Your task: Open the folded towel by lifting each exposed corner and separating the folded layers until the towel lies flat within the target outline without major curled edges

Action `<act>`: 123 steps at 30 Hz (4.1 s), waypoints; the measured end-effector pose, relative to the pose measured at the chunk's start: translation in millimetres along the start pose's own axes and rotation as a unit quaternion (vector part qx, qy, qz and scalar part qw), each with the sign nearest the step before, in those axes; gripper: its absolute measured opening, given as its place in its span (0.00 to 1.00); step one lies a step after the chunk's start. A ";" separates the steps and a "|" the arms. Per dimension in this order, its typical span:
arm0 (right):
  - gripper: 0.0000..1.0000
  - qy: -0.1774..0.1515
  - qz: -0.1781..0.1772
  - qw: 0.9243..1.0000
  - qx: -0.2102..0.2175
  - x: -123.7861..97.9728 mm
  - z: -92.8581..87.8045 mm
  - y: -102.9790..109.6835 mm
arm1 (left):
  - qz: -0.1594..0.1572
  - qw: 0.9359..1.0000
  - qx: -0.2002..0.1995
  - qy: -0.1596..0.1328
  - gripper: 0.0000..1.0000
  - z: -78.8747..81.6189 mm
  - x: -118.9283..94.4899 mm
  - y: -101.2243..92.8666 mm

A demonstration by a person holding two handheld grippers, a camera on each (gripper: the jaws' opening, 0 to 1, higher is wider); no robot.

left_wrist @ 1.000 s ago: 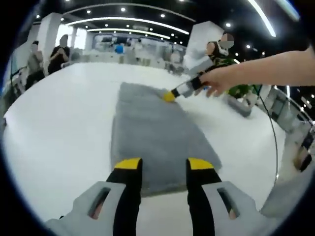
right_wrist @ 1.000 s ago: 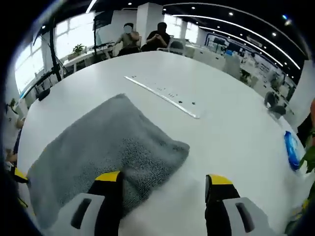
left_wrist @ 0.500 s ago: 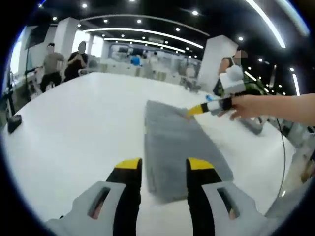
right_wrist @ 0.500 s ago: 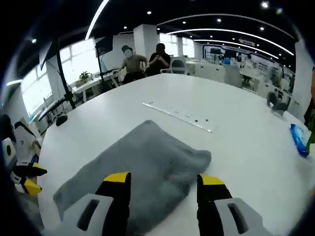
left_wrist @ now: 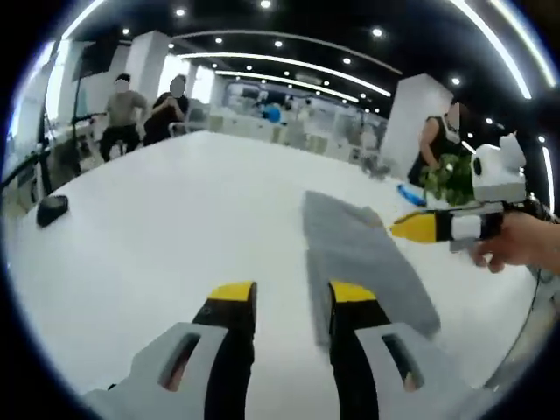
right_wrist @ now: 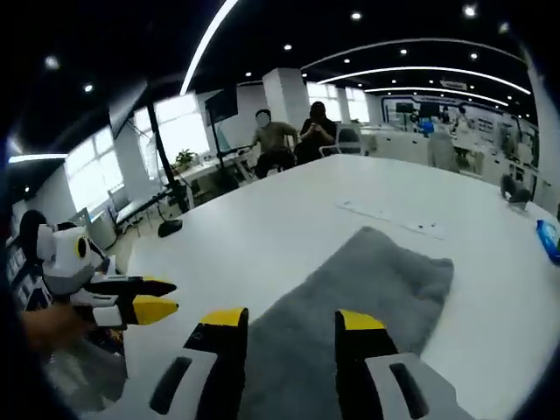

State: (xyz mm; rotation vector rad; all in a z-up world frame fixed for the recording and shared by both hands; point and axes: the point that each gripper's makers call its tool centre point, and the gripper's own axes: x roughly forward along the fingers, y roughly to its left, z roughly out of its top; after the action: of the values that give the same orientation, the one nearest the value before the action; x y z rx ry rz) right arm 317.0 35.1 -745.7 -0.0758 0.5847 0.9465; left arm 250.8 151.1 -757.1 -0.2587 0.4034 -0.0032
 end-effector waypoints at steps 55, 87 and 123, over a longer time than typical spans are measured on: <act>0.00 0.054 -0.003 0.998 0.033 9.1 -56.9 40.4 | -0.005 0.999 -0.036 0.008 0.30 -3.9 3.3 -2.6; 0.00 -0.056 -0.108 0.977 0.176 -101.6 -43.4 -62.1 | -0.111 0.987 0.000 0.116 0.26 -82.5 20.7 -65.1; 0.00 -0.086 -0.158 0.960 0.216 -148.1 -62.3 -94.8 | -0.117 0.987 0.080 0.080 0.15 -85.4 38.3 -79.8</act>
State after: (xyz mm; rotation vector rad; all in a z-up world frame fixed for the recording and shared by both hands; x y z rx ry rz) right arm 298.2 -150.4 -741.6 0.2956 0.5860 0.4943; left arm 256.7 50.6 -827.9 -0.1463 0.5274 -0.2874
